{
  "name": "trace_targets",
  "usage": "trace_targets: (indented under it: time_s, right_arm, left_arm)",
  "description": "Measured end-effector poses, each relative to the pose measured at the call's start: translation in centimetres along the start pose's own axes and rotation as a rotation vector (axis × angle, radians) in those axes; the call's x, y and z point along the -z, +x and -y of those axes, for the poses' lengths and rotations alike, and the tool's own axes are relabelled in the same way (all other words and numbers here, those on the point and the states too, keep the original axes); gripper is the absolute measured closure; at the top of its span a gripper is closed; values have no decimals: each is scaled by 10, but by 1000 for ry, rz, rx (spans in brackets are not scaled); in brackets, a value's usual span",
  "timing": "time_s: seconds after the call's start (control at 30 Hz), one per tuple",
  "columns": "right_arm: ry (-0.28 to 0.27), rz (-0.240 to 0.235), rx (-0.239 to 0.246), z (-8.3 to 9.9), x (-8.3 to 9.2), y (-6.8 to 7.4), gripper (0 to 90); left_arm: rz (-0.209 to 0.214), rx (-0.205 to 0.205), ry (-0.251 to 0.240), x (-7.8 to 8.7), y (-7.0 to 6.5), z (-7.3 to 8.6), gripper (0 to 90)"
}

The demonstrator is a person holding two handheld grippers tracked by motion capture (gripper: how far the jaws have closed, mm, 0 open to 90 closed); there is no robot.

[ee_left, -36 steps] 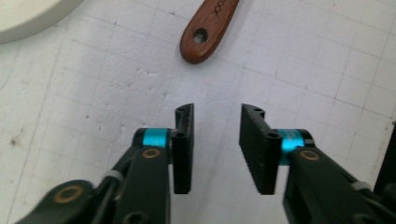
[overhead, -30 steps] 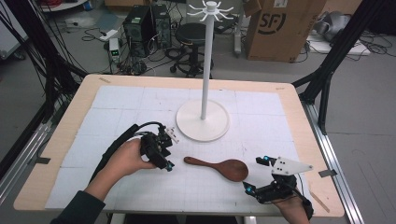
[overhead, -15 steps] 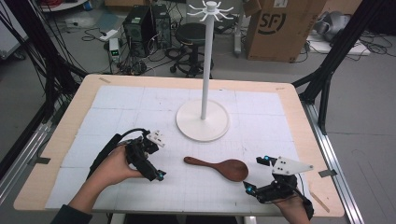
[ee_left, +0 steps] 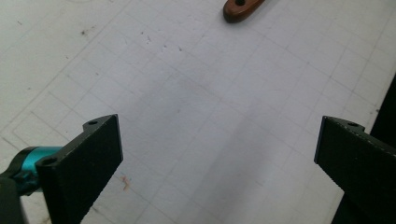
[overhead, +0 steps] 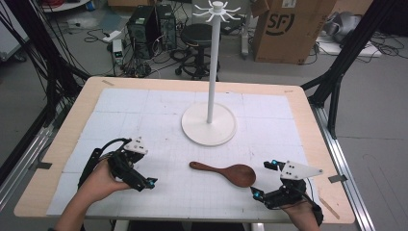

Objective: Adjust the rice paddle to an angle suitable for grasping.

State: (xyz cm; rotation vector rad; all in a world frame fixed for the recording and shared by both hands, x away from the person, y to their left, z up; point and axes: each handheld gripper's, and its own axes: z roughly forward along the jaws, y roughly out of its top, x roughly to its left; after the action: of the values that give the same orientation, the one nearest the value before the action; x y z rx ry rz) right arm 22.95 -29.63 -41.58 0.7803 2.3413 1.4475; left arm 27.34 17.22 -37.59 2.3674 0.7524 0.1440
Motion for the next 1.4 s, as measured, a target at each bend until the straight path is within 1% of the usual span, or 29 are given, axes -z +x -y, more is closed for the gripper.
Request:
trace_targets:
  time_s: [0.03, 0.1, 0.2, 0.27, 0.3, 0.33, 0.37, 0.4, 0.5, 0.53, 0.57, 0.6, 0.7, 0.73, 0.77, 0.8, 0.83, 0.87, 0.93, 0.97, 1.0, 1.03, 1.07, 1.23, 1.27, 1.3, 1.33, 1.37, 1.4]
  right_arm:
    - [1, -1, 0, 0, 0, 0, 15]
    - [3, -3, 1, -1, 0, 0, 15]
    - [3, -6, 3, -2, 0, 1, 15]
    - [3, -9, 3, -3, 0, 1, 15]
    - [1, -8, 5, -4, -1, 0, 15]
    - [2, -10, 5, -5, -1, 0, 15]
    - [2, -10, 5, -5, -1, 0, 15]
    - [5, -16, 8, -6, -2, 1, 15]
    - [5, -20, 14, -7, -3, 1, 15]
    - [10, -25, 20, -8, -4, 2, 15]
    - [9, -24, 22, -9, -4, 2, 15]
    - [9, -25, 22, -9, -4, 2, 15]
    - [9, -25, 23, -10, -4, 3, 15]
    - [10, -27, 20, -11, -3, 3, 15]
    - [8, -28, 23, -11, -3, 3, 15]
    - [7, -28, 18, -12, -3, 3, 15]
    - [3, -30, 20, -12, -3, 3, 15]
    - [0, -30, 18, -13, -3, 3, 15]
    - [-6, -36, 19, -16, -3, 3, 15]
    - [-6, -36, 19, -16, -3, 3, 15]
    - [-9, -39, 21, -18, -4, 3, 15]
    - [-9, -39, 21, -18, -4, 3, 15]
    - [-7, -42, 22, -19, -5, 4, 15]
    - [0, -47, 21, -19, -7, 4, 15]
    - [0, -48, 22, -19, -7, 4, 15]
    - [-1, -50, 22, -20, -7, 3, 15]
    - [4, -53, 21, -20, -8, 3, 15]
    - [3, -53, 25, -20, -8, 3, 15]
    - [5, -52, 27, -21, -8, 2, 15]
  left_arm:
    - [6, 6, -13, 1, -1, 3, 16]
    - [8, 6, -16, 2, -1, 5, 16]
    - [6, 13, -40, 4, -5, 15, 16]
    - [4, 18, -62, 6, -5, 20, 17]
    - [4, 18, -62, 6, -5, 20, 17]
    - [1, 16, -88, 8, -5, 25, 17]
    - [1, 16, -88, 8, -5, 25, 17]
    - [-10, 16, -105, 10, -4, 29, 17]
    - [-18, 17, -107, 12, -3, 30, 17]
    - [-22, 16, -130, 16, -3, 32, 17]
    - [-22, 16, -130, 16, -3, 32, 17]
    - [-24, 12, -152, 19, -4, 35, 17]
    - [-20, 1, -161, 21, -5, 36, 17]
    - [-20, 1, -180, 21, -5, 35, 17]
    - [-20, 1, -180, 21, -5, 35, 17]
    - [-12, 0, -202, 22, -5, 34, 17]
    - [-7, -5, -214, 22, -6, 34, 17]
    - [-7, -5, -214, 22, -6, 34, 17]
    - [7, -10, -236, 23, -7, 33, 17]
    - [7, -10, -236, 23, -7, 33, 17]
    - [8, -12, -255, 23, -6, 32, 17]
    - [8, -12, -255, 23, -6, 32, 17]
    - [8, -16, -274, 23, -5, 32, 17]
    - [-3, -15, -283, 24, -4, 34, 17]
    - [-4, -20, -296, 25, -2, 35, 17]
    - [-4, -20, -296, 25, -2, 35, 17]
    - [6, -25, -308, 25, -2, 36, 17]
    - [6, -25, -308, 25, -2, 36, 17]
    - [14, -31, -312, 26, -1, 37, 16]
